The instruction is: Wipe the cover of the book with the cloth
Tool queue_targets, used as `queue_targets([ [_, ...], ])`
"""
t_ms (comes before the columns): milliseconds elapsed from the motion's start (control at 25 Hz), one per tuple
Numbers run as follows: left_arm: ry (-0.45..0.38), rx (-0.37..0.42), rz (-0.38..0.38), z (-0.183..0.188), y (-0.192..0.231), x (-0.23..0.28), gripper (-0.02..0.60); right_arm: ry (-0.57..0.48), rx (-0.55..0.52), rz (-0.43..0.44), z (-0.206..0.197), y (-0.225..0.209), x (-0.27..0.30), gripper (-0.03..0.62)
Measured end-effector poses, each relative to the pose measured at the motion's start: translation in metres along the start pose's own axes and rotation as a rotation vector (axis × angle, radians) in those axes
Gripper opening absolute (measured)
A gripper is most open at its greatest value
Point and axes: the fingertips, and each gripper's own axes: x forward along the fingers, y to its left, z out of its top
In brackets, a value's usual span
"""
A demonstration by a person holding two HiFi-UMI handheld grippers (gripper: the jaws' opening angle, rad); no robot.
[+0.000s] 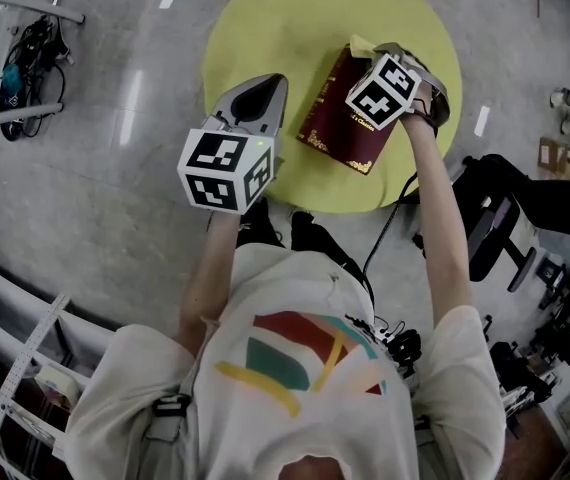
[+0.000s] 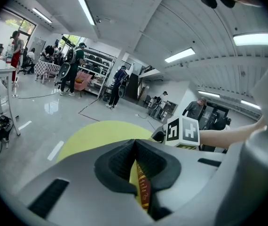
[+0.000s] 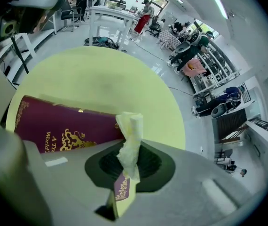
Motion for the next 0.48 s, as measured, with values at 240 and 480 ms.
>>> queue_targets([
  [240, -0.001, 0.011, -0.018, 0.000, -0.010, -0.001, 0.015, 0.002, -0.042, -0.020, 0.001, 0.015, -0.008, 0.029],
  [480, -0.012, 0.005, -0.001, 0.002, -0.001, -0.006, 0.015, 0.018, -0.097, -0.071, 0.005, 0.024, -0.011, 0.029],
])
